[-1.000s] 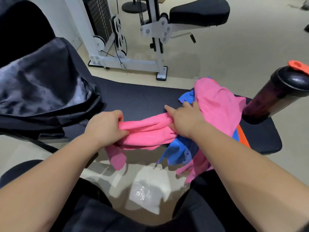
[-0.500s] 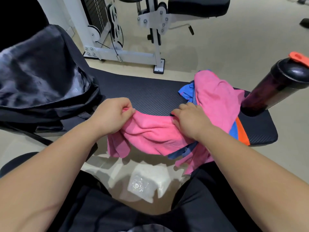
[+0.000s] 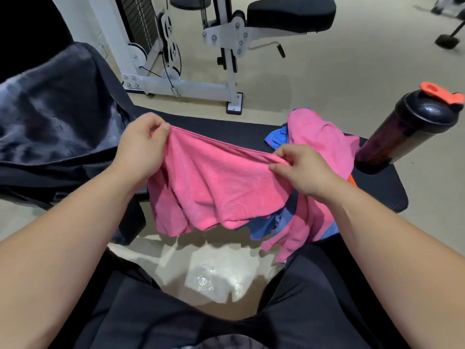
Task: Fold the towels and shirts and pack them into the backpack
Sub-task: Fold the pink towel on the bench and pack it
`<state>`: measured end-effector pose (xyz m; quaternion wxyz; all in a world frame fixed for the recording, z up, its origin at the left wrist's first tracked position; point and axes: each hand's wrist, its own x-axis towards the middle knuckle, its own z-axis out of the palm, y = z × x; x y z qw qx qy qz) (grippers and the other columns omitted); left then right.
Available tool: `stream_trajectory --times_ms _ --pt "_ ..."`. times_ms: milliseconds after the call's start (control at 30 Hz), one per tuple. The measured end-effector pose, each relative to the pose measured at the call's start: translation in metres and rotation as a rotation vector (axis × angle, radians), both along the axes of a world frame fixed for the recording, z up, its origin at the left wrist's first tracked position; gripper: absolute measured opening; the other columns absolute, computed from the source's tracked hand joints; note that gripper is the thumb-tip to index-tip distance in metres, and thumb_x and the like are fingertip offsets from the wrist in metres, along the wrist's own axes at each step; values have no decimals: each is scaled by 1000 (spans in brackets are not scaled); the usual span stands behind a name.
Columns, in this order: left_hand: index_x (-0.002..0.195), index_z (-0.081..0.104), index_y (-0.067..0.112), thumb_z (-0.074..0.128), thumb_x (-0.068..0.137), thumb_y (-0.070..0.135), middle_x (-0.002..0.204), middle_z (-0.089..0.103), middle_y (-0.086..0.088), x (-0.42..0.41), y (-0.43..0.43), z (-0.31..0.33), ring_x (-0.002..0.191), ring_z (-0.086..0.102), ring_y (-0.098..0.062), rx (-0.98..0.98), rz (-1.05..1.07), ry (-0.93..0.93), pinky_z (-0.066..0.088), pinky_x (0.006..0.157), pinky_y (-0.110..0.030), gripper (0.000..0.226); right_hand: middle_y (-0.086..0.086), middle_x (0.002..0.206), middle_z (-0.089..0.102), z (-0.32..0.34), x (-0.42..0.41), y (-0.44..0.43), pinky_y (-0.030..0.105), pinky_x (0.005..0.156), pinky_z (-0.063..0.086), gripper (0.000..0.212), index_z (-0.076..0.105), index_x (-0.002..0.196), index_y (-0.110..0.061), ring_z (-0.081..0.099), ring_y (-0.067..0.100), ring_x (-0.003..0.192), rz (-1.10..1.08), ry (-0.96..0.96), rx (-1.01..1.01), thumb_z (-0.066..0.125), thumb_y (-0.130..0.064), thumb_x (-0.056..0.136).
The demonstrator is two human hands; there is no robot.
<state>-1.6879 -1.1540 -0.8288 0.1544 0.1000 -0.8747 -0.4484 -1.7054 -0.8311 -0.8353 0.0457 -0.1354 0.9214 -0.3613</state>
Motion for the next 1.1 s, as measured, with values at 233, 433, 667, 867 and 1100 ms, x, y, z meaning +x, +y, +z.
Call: stream_trajectory --times_ms 233,433,667,867,1100 --pt "74 66 17 68 92 24 67 54 2 1 -16 15 67 44 -17 -41 -635 -586 33 60 -28 20 -3 63 50 26 27 34 30 55 30 24 64 75 -6 40 13 62 434 -613 64 80 -21 84" --pt "75 65 12 64 97 17 73 57 -3 -8 -12 21 68 49 -16 118 -620 -633 39 64 -30 22 2 69 53 67 10 38 28 57 35 13 68 81 -9 45 16 65 367 -592 3 77 -16 87" --pt "77 60 10 60 98 27 69 58 -1 -54 20 -13 64 50 -20 -126 -223 -268 38 58 -31 27 5 67 54 17 -49 52 30 56 44 23 60 71 -18 48 18 61 -370 -380 -172 78 -19 85" --pt "84 59 21 53 99 37 81 61 -2 -87 39 -28 83 54 -29 -357 -145 -158 42 72 -36 23 -3 63 56 -6 -64 53 28 54 38 27 56 66 -19 47 15 58 -570 -225 -328 77 -18 84" --pt "91 57 24 51 99 38 89 65 -6 -143 50 -23 88 57 -35 -543 -267 -127 50 74 -44 17 4 67 52 14 -121 75 28 56 36 29 54 68 -17 46 18 62 -592 -168 -198 80 -21 80"
